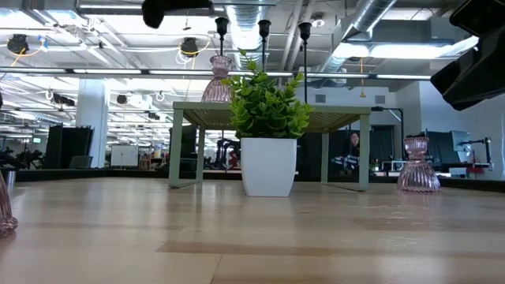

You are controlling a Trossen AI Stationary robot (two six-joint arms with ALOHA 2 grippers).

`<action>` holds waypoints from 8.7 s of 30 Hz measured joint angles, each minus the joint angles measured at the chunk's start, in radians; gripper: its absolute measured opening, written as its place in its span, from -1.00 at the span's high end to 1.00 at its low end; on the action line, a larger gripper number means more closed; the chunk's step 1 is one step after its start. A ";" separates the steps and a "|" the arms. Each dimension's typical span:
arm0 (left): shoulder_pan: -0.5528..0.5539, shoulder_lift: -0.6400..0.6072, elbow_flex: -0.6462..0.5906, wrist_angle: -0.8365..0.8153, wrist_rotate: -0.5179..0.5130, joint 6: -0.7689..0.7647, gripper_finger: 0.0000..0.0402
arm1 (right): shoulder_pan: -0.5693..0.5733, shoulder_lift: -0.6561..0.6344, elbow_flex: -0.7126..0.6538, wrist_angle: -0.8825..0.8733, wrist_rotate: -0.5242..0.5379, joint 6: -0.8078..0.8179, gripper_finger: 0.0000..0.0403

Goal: Pick & Place candle stick holders
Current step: Put the top pink glass candle holder on the shelf, then put the bottom pink glass candle holder on the shelf

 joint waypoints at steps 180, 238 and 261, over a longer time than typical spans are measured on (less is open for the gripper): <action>-0.928 0.312 -0.058 0.496 -0.723 0.195 0.98 | -0.001 0.000 0.001 0.083 0.016 -0.001 1.00; -0.754 0.661 -0.280 0.488 -0.138 -0.385 0.22 | -0.002 0.002 0.001 0.149 0.061 0.015 1.00; -0.748 0.661 -0.280 0.669 -0.092 -0.266 -0.41 | -0.010 0.002 0.001 0.149 0.088 0.018 1.00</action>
